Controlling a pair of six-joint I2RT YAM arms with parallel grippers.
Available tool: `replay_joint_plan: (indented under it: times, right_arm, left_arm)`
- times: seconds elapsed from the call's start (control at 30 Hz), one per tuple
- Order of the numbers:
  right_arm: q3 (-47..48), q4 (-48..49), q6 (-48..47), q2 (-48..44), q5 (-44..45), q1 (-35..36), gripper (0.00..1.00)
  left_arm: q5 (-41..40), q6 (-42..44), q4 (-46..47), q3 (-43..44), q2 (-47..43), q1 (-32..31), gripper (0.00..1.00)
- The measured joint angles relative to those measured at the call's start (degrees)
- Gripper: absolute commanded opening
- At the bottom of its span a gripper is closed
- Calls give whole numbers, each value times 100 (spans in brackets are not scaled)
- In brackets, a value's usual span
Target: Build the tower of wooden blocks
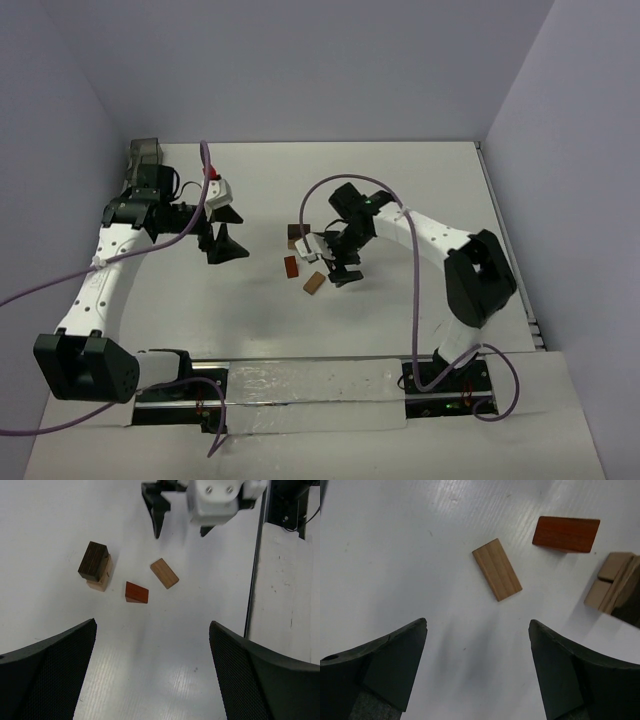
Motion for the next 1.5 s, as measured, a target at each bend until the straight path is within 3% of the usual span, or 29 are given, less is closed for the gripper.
replay_joint_plan:
  times: [0.13,0.3,1.27,1.5]
  right_arm:
    - [483,-162,-389,706,153,199,71]
    - [950,-358,-696,1233,333,339,64]
    - [1102,-156,-1201,2030,643,488,54]
    - [1073,-79,-1251,2032,703,502,32]
  left_arm:
    - [74,-2,10,-13,-144,-4,99]
    - [140,-8,67,-115,-145,-2,99]
    - [165,-145,392,-492,-304,-2,99]
    - [62,-147,393,-492,-304,0,99]
